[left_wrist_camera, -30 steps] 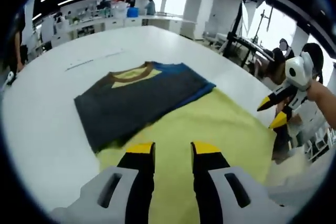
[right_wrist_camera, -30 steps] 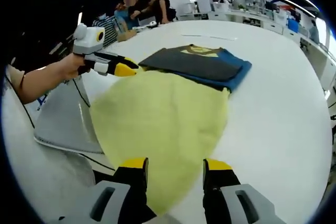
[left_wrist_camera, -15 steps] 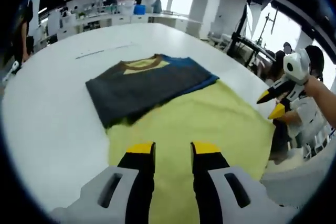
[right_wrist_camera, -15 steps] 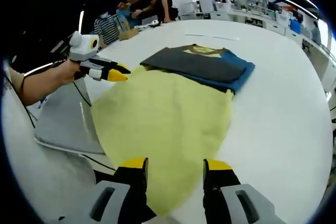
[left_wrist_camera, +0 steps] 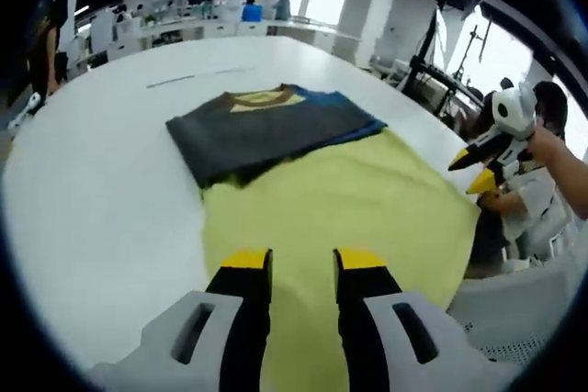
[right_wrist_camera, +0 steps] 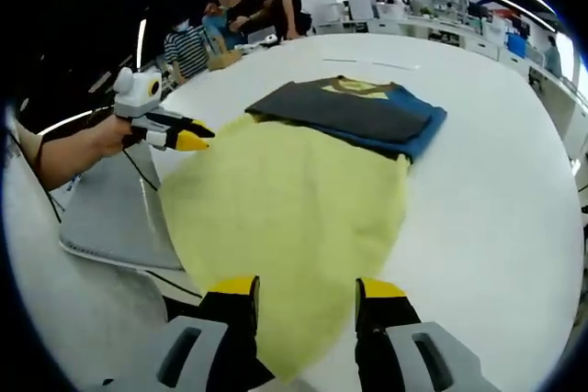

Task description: Fold the garment on the visible template until the final outline fits inside the template.

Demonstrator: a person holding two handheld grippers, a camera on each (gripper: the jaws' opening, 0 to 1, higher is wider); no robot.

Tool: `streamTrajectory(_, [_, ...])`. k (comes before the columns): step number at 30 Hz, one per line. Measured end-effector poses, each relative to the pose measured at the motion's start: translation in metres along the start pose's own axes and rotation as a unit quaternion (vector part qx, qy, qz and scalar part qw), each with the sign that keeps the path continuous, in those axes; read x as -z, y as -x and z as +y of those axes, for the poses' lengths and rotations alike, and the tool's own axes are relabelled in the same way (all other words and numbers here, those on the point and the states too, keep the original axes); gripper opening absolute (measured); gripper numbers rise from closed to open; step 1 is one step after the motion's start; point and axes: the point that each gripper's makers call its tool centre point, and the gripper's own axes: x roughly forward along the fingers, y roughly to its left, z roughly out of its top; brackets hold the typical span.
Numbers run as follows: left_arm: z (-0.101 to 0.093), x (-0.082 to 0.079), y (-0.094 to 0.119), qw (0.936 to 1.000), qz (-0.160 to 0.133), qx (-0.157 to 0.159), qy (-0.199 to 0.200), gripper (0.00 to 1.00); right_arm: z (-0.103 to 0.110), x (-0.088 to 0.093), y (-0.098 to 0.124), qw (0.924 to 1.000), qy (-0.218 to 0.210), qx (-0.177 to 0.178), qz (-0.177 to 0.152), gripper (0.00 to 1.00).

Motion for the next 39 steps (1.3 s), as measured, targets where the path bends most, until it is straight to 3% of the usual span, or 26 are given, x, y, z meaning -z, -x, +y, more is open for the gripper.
streamTrajectory(25, [0.01,0.047,0.032,0.9995,0.027,-0.009,0.018,0.23,0.003,0.016,0.003,0.9999,-0.005,0.004,0.013,0.38])
streamTrajectory(39, [0.011,0.074,0.055,0.9975,0.069,0.0,0.013,0.22,0.003,0.036,0.008,0.9996,-0.013,0.007,0.025,0.37])
